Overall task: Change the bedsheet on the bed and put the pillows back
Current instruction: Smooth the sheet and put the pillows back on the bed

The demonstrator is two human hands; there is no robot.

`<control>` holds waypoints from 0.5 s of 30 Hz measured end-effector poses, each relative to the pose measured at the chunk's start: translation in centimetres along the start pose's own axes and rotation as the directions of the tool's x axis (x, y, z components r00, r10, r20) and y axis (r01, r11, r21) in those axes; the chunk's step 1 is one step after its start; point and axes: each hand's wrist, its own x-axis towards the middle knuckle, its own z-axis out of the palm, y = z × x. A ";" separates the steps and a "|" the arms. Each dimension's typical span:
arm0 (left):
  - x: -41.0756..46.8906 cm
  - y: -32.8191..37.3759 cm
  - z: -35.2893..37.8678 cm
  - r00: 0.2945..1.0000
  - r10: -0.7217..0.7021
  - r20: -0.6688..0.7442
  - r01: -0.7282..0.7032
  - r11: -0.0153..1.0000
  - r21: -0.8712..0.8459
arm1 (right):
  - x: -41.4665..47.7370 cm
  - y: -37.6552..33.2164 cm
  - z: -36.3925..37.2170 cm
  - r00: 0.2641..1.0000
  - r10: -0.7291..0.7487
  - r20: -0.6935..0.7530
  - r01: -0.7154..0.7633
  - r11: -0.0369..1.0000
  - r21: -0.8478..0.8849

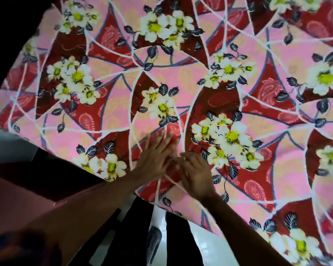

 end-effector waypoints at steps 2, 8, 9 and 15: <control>0.0 3.3 1.1 0.990 0.125 0.064 -0.127 0.992 0.016 | -0.4 3.4 -2.1 0.992 0.124 -0.015 -0.125 0.985 -0.115; -6.7 9.3 4.9 0.817 0.529 0.229 -0.543 0.839 -0.003 | -5.2 8.4 -3.8 0.910 0.411 0.050 -0.368 0.859 -0.355; -7.7 9.7 5.0 0.770 0.590 0.243 -0.606 0.795 -0.012 | -6.3 8.2 -3.8 0.901 0.432 0.042 -0.387 0.844 -0.371; -7.2 10.3 4.1 0.731 0.657 0.183 -0.660 0.749 -0.055 | -17.6 3.3 -3.2 0.874 0.485 -0.017 -0.462 0.821 -0.334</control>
